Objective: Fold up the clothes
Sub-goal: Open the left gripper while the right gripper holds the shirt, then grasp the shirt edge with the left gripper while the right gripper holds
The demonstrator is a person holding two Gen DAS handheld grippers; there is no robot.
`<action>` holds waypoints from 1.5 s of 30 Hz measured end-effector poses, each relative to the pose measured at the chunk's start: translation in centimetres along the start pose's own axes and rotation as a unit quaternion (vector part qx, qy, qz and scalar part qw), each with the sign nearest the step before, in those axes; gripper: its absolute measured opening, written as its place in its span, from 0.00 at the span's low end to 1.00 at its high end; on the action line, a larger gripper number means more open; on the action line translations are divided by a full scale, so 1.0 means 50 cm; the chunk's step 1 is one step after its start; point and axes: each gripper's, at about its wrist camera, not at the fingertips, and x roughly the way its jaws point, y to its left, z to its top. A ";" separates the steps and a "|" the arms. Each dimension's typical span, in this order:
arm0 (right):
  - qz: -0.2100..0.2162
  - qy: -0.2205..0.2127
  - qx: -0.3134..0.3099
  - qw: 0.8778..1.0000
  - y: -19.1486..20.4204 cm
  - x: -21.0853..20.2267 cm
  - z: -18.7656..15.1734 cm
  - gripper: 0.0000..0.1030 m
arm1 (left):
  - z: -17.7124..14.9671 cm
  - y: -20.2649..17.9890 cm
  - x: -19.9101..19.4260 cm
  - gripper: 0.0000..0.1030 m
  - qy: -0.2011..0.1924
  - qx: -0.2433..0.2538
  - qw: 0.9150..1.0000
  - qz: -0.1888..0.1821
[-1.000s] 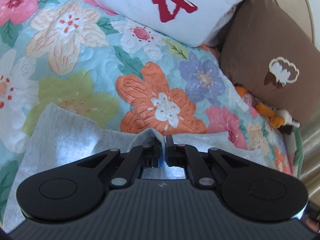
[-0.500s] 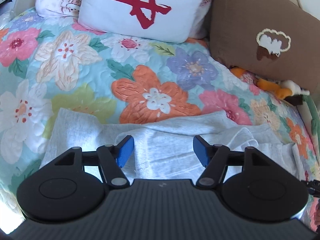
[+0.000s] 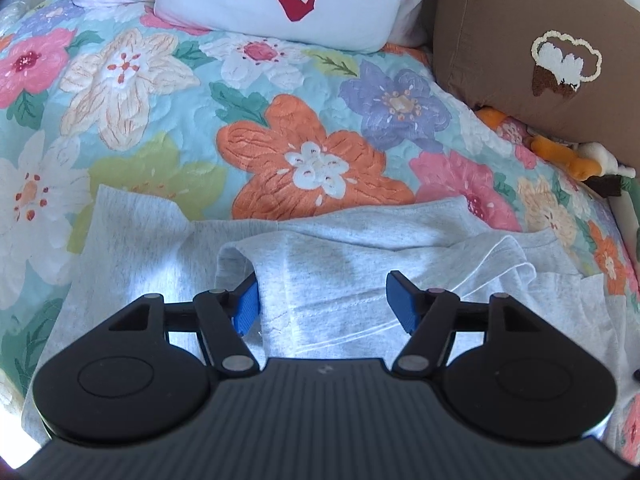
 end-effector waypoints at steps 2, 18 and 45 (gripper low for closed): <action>-0.019 -0.007 0.018 1.000 0.003 -0.009 -0.001 0.27 | -0.002 0.007 0.000 0.63 0.003 -0.004 1.000 -0.004; 0.127 -0.031 -0.163 0.978 0.287 0.085 0.115 0.54 | 0.007 0.041 0.032 0.48 0.042 -0.007 0.998 -0.036; 0.081 -0.070 -0.063 0.992 0.239 0.110 0.171 0.17 | 0.076 0.084 0.035 0.06 -0.053 -0.122 0.989 -0.071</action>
